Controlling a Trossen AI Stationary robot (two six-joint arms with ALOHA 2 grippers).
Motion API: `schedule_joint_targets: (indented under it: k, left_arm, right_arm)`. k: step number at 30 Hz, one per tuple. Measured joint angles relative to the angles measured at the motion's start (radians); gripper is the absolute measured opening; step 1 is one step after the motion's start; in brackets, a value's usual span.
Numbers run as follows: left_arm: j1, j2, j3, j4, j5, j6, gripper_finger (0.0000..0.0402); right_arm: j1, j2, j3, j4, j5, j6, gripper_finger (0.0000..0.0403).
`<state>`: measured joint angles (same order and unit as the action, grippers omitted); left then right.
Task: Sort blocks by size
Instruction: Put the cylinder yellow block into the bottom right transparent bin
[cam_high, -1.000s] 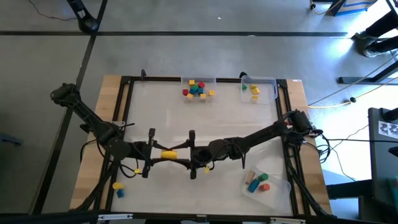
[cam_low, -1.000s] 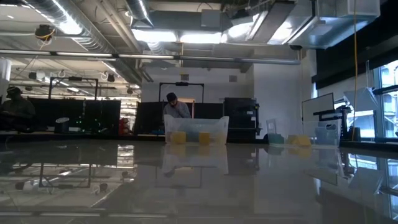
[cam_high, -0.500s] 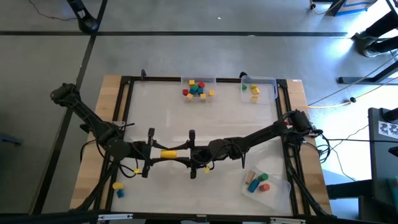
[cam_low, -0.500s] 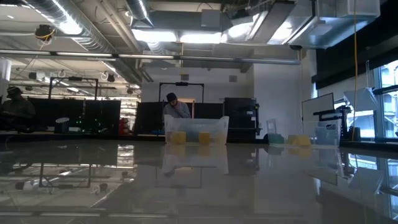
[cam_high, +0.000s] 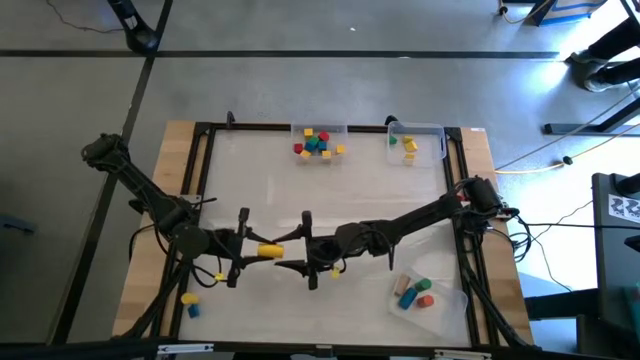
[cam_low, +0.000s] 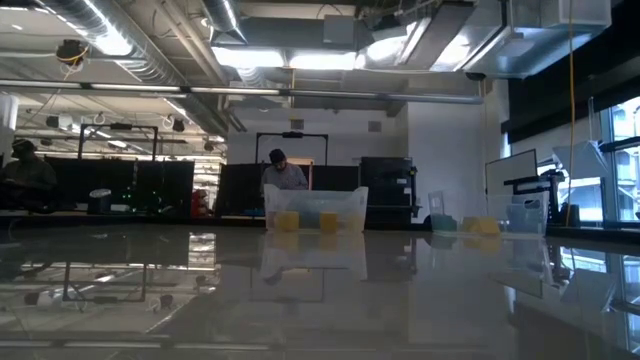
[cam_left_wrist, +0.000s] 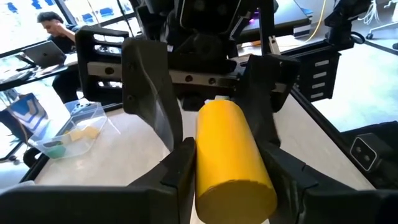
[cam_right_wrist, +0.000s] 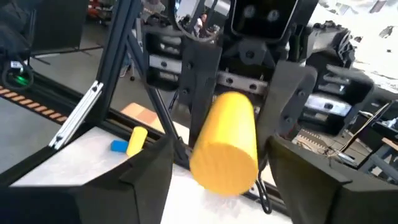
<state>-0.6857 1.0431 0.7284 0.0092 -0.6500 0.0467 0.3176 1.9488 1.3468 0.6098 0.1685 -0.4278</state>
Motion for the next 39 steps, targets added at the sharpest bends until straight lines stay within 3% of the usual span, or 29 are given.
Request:
schedule_joint_targets:
  k: [14,25,32,39]
  left_arm:
    - [0.000,0.000,0.000,-0.002,-0.009,-0.001,0.0128]
    - [0.000,0.000,0.000,0.003,-0.009,0.006,0.0129]
    - [0.000,0.000,0.000,0.000,-0.011,0.006,0.0129]
    - [0.000,0.000,0.000,0.000,-0.009,-0.012,0.0129]
  right_arm:
    - [-0.010,0.000,0.000,0.023,0.010,0.000,0.0208]
    - [-0.010,0.000,0.002,0.019,0.000,-0.027,0.0200]
    - [-0.010,0.000,0.002,0.018,0.050,-0.028,0.0173]
    - [0.000,0.000,0.002,-0.007,0.067,-0.125,0.0203]
